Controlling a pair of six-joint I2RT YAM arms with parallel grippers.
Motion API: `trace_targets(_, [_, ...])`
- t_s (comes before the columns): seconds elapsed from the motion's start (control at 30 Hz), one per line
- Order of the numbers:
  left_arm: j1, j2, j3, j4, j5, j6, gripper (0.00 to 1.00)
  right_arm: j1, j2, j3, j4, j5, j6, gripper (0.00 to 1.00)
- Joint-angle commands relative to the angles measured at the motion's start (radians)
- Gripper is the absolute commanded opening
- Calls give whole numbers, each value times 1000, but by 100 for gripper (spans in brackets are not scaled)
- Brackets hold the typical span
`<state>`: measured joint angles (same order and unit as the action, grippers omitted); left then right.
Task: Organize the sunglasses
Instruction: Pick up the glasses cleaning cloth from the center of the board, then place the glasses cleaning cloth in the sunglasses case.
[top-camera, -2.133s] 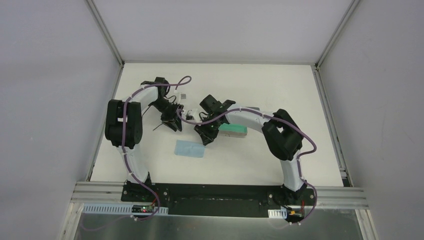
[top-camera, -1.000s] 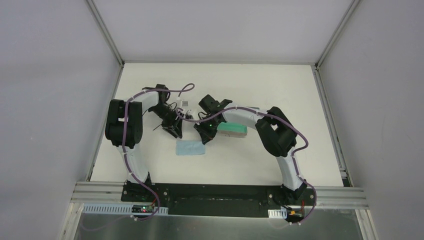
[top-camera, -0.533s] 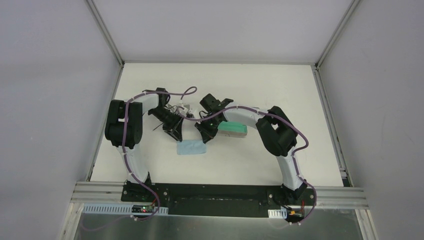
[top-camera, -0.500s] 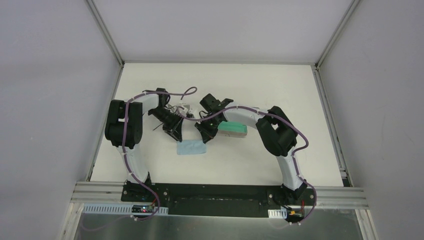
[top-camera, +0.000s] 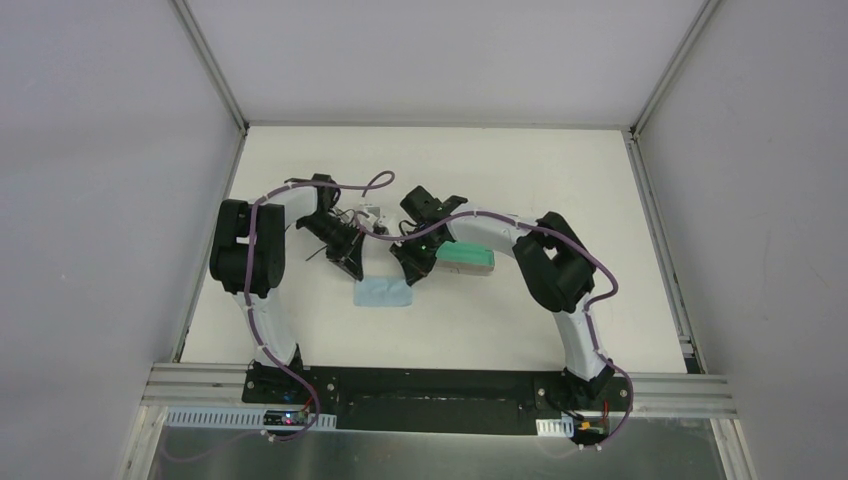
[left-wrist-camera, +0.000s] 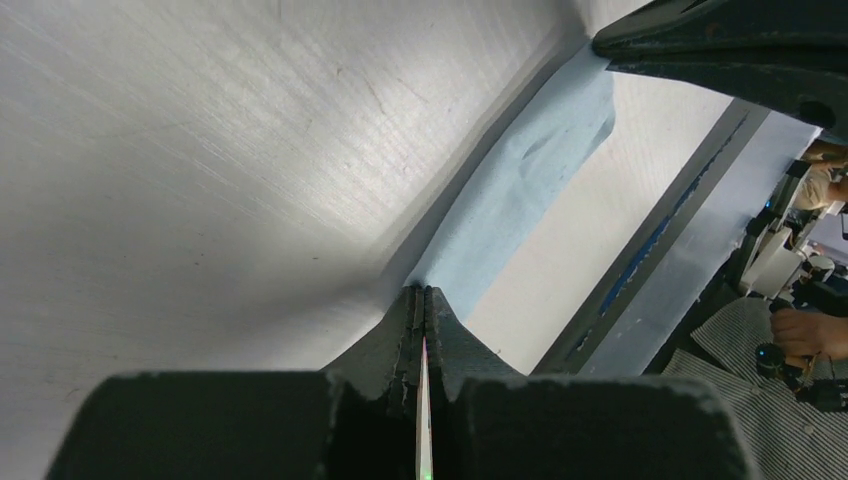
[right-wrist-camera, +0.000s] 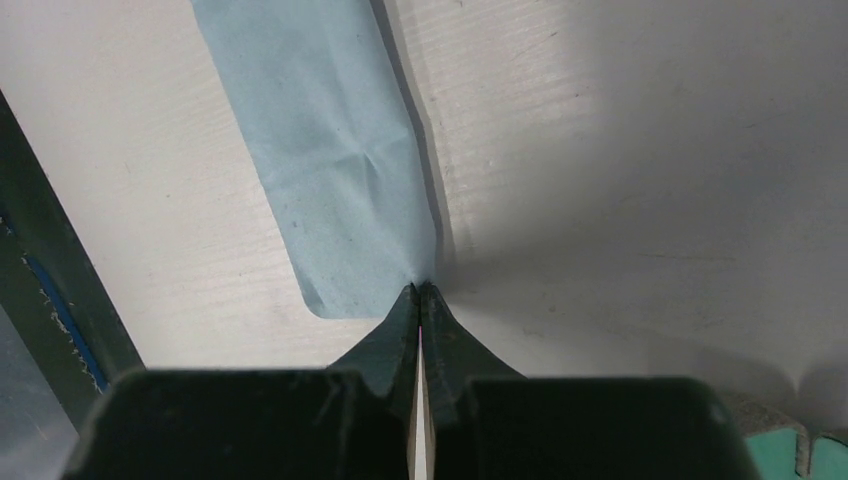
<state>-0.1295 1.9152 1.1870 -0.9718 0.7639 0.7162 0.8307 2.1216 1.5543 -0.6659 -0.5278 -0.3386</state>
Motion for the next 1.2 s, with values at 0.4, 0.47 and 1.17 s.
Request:
trace_targets(0.4, [-98, -60, 190, -29, 135, -192, 0, -76, -345, -145, -32, 32, -48, 0])
trace_targets(0.47, [-119, -55, 217, -29, 137, -212, 0, -87, -376, -154, -48, 32, -58, 0])
trace_targets(1.17, [-324, 179, 530, 96, -8, -476, 0, -337, -540, -334, -89, 40, -107, 0])
